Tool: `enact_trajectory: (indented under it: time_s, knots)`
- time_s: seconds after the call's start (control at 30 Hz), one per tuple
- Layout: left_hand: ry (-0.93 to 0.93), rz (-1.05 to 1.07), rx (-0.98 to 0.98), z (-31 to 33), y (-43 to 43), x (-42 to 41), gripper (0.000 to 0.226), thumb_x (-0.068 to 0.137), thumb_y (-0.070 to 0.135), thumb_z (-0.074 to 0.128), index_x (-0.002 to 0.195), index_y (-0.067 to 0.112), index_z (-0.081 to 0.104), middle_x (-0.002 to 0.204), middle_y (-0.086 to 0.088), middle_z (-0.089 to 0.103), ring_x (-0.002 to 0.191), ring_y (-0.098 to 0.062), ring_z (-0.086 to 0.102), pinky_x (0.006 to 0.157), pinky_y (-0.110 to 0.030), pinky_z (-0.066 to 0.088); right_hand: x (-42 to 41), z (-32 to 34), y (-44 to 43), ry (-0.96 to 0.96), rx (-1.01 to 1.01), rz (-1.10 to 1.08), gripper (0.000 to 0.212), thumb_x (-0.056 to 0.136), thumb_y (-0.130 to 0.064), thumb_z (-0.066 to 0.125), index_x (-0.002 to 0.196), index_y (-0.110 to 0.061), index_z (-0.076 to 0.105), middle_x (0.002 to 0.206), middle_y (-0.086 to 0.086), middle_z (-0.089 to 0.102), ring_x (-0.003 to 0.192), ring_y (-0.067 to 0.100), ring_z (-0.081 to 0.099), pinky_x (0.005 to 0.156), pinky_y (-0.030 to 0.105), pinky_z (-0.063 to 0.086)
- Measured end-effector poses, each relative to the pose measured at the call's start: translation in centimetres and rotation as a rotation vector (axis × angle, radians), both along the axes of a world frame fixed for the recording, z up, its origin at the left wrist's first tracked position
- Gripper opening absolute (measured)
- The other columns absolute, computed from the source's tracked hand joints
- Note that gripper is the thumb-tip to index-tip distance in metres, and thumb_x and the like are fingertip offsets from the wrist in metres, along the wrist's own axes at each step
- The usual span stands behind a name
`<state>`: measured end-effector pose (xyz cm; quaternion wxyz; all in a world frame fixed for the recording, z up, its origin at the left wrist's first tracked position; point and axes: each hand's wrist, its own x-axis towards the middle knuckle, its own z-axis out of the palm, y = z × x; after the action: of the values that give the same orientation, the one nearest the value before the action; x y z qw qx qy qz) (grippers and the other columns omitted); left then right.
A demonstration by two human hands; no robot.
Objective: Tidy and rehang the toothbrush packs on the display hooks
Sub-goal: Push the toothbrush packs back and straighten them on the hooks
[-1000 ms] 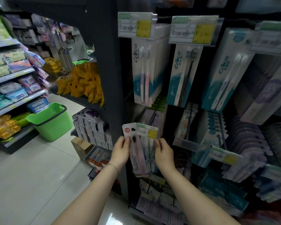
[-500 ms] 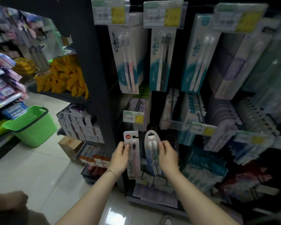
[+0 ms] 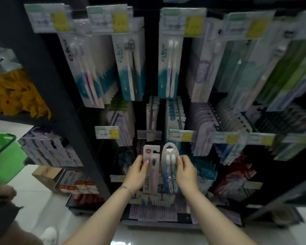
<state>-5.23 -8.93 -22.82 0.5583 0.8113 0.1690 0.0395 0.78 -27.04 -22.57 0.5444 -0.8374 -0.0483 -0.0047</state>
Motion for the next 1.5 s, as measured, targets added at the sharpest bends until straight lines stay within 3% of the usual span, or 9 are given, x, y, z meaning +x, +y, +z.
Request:
enact_trajectory:
  time_s: [0.1, 0.4, 0.63, 0.83, 1.0, 1.13, 1.3, 1.4, 1.5]
  knots:
    - [-0.002, -0.026, 0.011, 0.0, -2.5, 1.3, 0.015, 0.104, 0.037, 0.047, 0.1, 0.03, 0.06, 0.098, 0.007, 0.071, 0.095, -0.016, 0.068, 0.089, -0.048, 0.057, 0.9, -0.1, -2.9, 0.006, -0.004, -0.039, 0.026, 0.104, -0.029, 0.041, 0.085, -0.017, 0.055, 0.073, 0.0, 0.057, 0.068, 0.016, 0.053, 0.059, 0.031, 0.039]
    - [-0.005, -0.085, 0.023, -0.3, -11.1, 5.5, 0.024, 0.102, 0.043, 0.047, 0.096, 0.021, 0.056, 0.091, -0.011, 0.068, 0.084, -0.026, 0.066, 0.081, -0.056, 0.054, 3.9, -0.4, -12.4, 0.016, -0.023, -0.135, 0.027, 0.104, -0.03, 0.04, 0.084, -0.019, 0.053, 0.071, 0.002, 0.056, 0.061, 0.015, 0.051, 0.056, 0.032, 0.038]
    - [0.004, -0.069, 0.004, -0.8, -16.6, 8.2, 0.02, 0.101, 0.046, 0.048, 0.092, 0.03, 0.057, 0.093, -0.011, 0.069, 0.09, -0.033, 0.067, 0.08, -0.055, 0.056, 6.6, 0.1, -19.0, 0.022, 0.002, -0.22, 0.03, 0.104, -0.029, 0.041, 0.078, -0.02, 0.05, 0.07, 0.0, 0.055, 0.064, 0.016, 0.051, 0.057, 0.031, 0.038]
    - [-0.01, -0.043, -0.064, -1.0, -19.6, 9.7, 0.012, 0.102, 0.042, 0.05, 0.101, 0.041, 0.061, 0.1, -0.002, 0.072, 0.097, -0.028, 0.069, 0.087, -0.055, 0.057, 8.8, 1.5, -22.5, -0.034, -0.004, -0.263, 0.027, 0.105, -0.024, 0.039, 0.085, -0.012, 0.053, 0.071, 0.002, 0.056, 0.064, 0.011, 0.05, 0.059, 0.008, 0.036]
    - [-0.027, -0.017, -0.102, -1.0, -21.2, 10.1, 0.015, 0.103, 0.038, 0.05, 0.112, 0.039, 0.062, 0.107, 0.01, 0.073, 0.103, -0.013, 0.069, 0.095, -0.047, 0.056, 10.4, 2.3, -23.5, -0.004, -0.003, -0.249, 0.02, 0.104, -0.028, 0.041, 0.093, -0.02, 0.055, 0.079, -0.005, 0.059, 0.073, 0.014, 0.054, 0.059, 0.03, 0.036]
    - [-0.034, 0.011, -0.114, -0.6, -21.7, 9.7, 0.017, 0.104, 0.033, 0.05, 0.117, 0.034, 0.062, 0.107, 0.014, 0.073, 0.102, -0.006, 0.069, 0.095, -0.042, 0.056, 11.2, 2.5, -23.6, 0.024, -0.001, -0.222, 0.019, 0.104, -0.035, 0.04, 0.096, -0.027, 0.056, 0.084, -0.006, 0.06, 0.078, 0.014, 0.056, 0.068, 0.03, 0.038]
    - [-0.015, 0.027, -0.063, -0.6, -21.1, 9.6, 0.012, 0.102, 0.042, 0.05, 0.099, 0.039, 0.061, 0.098, -0.002, 0.073, 0.096, -0.024, 0.069, 0.09, -0.053, 0.057, 11.6, 2.2, -22.9, 0.033, 0.03, -0.233, 0.022, 0.104, -0.033, 0.042, 0.094, -0.023, 0.059, 0.082, -0.008, 0.061, 0.08, 0.017, 0.058, 0.073, 0.033, 0.044]
    - [-0.018, 0.017, -0.039, -0.7, -20.5, 9.8, 0.025, 0.096, 0.053, 0.049, 0.1, 0.031, 0.06, 0.1, -0.013, 0.07, 0.097, -0.034, 0.067, 0.088, -0.057, 0.055, 12.0, 2.0, -22.5, 0.049, 0.058, -0.262, 0.022, 0.103, -0.03, 0.044, 0.091, -0.021, 0.059, 0.081, -0.006, 0.062, 0.08, 0.019, 0.059, 0.075, 0.034, 0.044]
    - [-0.011, -0.007, -0.028, -0.1, -20.1, 10.0, 0.017, 0.102, 0.042, 0.05, 0.1, 0.028, 0.06, 0.098, -0.011, 0.07, 0.096, -0.03, 0.067, 0.088, -0.053, 0.056, 12.5, 1.9, -22.0, 0.089, 0.085, -0.303, 0.02, 0.103, -0.027, 0.045, 0.094, -0.018, 0.06, 0.086, 0.001, 0.064, 0.085, 0.024, 0.06, 0.078, 0.033, 0.042]
